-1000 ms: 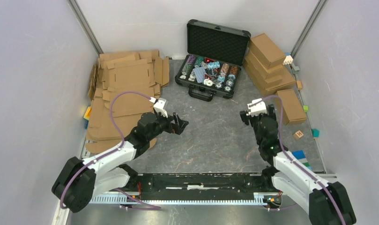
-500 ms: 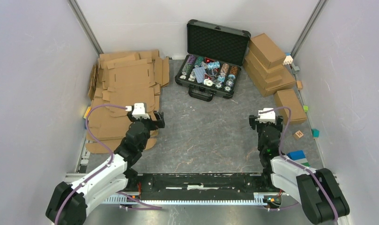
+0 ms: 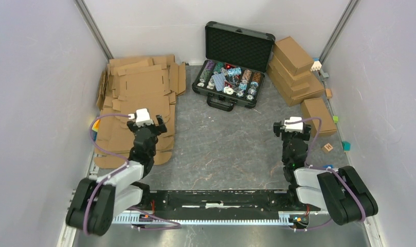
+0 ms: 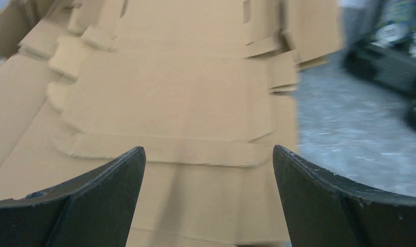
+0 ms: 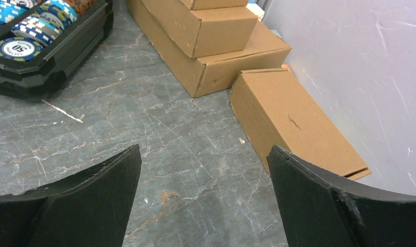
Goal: Fold the paper box
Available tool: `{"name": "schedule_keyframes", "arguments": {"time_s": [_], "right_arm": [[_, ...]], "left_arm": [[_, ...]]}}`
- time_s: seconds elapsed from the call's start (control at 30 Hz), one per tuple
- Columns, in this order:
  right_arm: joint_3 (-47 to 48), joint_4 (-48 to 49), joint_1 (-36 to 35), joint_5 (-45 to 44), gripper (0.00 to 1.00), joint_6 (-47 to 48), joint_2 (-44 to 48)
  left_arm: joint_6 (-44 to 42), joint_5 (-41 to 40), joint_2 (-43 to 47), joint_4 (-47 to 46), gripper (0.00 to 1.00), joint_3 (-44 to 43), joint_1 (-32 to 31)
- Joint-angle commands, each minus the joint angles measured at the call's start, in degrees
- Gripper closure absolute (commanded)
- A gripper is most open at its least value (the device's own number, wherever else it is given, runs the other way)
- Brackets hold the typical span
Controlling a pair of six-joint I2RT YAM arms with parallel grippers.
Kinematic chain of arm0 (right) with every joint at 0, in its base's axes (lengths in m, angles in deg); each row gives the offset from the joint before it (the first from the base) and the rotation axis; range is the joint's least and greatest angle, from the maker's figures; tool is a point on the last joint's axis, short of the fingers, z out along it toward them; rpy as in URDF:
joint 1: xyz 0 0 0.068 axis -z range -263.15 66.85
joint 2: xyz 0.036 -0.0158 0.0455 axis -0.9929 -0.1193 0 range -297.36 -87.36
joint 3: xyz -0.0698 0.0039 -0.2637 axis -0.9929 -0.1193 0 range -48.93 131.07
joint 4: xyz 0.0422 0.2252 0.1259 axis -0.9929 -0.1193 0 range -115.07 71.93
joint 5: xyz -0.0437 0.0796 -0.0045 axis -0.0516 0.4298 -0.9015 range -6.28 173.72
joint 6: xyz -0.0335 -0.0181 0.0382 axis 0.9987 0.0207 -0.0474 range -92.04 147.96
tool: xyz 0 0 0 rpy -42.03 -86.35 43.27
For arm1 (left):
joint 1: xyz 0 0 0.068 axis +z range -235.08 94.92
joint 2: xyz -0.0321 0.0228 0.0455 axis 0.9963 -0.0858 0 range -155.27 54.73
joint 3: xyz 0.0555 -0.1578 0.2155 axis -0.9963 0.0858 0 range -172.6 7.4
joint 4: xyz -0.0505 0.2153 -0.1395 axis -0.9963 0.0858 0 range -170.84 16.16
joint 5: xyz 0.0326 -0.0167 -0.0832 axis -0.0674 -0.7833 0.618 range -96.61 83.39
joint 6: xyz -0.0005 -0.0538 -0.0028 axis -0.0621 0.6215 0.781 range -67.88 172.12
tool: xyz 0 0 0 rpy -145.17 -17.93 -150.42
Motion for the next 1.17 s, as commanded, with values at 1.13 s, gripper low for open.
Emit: {"name": "schedule_keyframes", "arguments": {"time_s": [1.13], "right_arm": [[-9.07,23.58,1.4,-3.82,0.02,2.75,-12.87]], "left_arm": [[-4.89,26.83,-26.89,-20.35,0.0,-4.57,18.28]]}}
